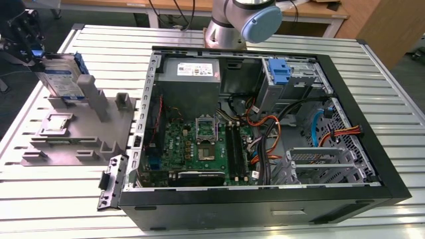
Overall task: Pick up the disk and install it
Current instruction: 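Pick up the disk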
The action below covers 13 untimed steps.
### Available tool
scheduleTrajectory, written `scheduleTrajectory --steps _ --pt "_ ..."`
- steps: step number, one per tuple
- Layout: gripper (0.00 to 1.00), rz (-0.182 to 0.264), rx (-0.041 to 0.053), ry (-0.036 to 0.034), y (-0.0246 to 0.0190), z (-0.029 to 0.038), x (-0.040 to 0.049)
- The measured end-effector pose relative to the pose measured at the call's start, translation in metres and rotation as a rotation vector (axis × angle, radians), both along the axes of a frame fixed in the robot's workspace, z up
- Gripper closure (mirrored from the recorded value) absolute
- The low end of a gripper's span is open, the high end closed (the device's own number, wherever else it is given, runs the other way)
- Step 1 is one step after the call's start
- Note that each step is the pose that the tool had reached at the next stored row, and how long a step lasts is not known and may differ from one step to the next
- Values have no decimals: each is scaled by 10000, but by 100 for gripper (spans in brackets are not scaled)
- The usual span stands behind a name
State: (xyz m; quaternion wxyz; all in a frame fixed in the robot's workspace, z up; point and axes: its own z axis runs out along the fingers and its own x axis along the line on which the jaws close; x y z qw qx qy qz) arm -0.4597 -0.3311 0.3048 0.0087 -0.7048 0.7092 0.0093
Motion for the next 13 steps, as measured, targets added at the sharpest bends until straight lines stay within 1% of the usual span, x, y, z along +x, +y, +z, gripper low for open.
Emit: scheduleTrajectory --steps 6,13 --pt "64 0 -1 3 0 4 0" --pt "64 0 -1 3 0 44 0"
